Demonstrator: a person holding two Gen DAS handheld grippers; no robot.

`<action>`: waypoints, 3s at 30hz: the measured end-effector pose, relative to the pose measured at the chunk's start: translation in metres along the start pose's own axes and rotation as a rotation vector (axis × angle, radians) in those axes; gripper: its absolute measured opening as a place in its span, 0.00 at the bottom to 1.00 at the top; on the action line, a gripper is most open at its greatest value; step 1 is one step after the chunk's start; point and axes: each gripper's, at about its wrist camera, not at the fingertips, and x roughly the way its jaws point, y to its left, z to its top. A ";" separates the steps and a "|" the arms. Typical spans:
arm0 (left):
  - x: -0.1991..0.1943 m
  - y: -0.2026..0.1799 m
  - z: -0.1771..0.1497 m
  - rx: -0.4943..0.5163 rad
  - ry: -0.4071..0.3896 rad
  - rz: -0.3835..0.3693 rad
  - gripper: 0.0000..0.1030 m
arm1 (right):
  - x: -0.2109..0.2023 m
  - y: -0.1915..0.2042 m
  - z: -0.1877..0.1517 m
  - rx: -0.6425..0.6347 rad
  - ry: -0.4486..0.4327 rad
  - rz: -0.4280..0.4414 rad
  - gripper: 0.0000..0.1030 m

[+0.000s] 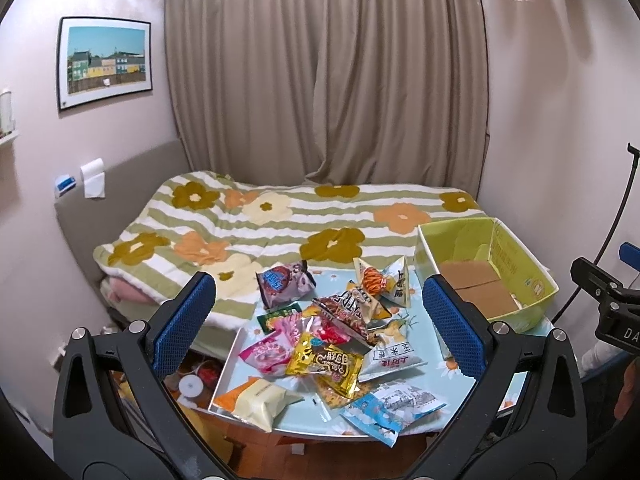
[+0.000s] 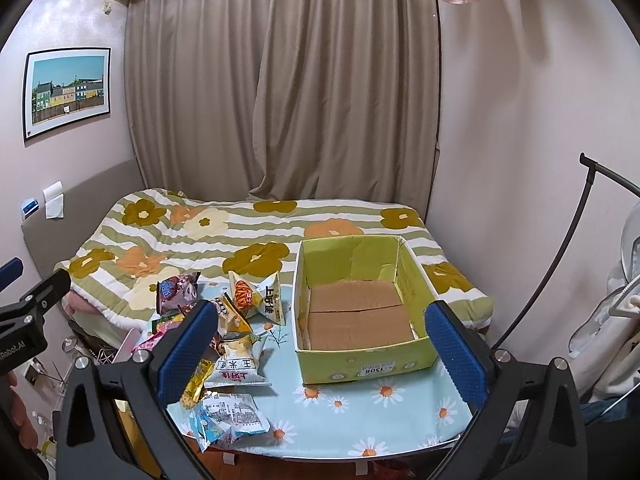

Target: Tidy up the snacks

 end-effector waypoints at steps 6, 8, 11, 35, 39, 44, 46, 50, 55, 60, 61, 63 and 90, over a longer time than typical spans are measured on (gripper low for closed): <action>0.008 0.003 0.000 -0.010 0.008 -0.017 0.99 | 0.004 0.002 0.001 0.005 0.005 -0.009 0.99; 0.009 0.004 0.000 -0.007 0.009 -0.014 0.99 | 0.005 0.003 0.000 0.009 0.009 -0.006 0.99; 0.011 0.005 0.002 -0.007 0.009 -0.014 0.99 | 0.007 0.004 0.000 0.011 0.010 -0.006 0.99; 0.021 0.009 -0.003 -0.005 0.047 -0.026 0.99 | 0.015 0.013 -0.005 0.011 0.017 0.000 0.99; 0.022 0.010 -0.002 -0.008 0.050 -0.035 0.99 | 0.014 0.015 -0.005 0.015 0.014 0.005 0.99; 0.024 0.009 -0.002 -0.006 0.048 -0.034 0.99 | 0.015 0.016 -0.005 0.016 0.014 0.006 0.99; 0.024 0.009 -0.002 -0.005 0.048 -0.033 0.99 | 0.013 0.015 -0.005 0.016 0.013 0.005 0.99; 0.024 0.008 -0.001 -0.003 0.049 -0.029 0.99 | 0.013 0.016 -0.005 0.017 0.014 0.006 0.99; 0.022 0.006 0.000 -0.011 0.043 -0.036 0.99 | 0.012 0.014 -0.004 0.021 0.013 0.012 0.99; 0.017 0.002 0.000 -0.009 0.030 -0.063 0.99 | 0.010 0.011 -0.006 0.029 0.016 0.030 0.99; 0.017 0.001 0.000 -0.004 0.032 -0.055 0.99 | 0.011 0.011 -0.006 0.029 0.021 0.033 0.99; 0.020 0.000 -0.001 0.005 0.056 -0.033 0.99 | 0.015 0.008 -0.007 0.037 0.048 0.045 0.99; 0.208 0.095 -0.143 0.164 0.758 -0.211 0.99 | 0.171 0.063 -0.144 0.368 0.724 0.212 0.99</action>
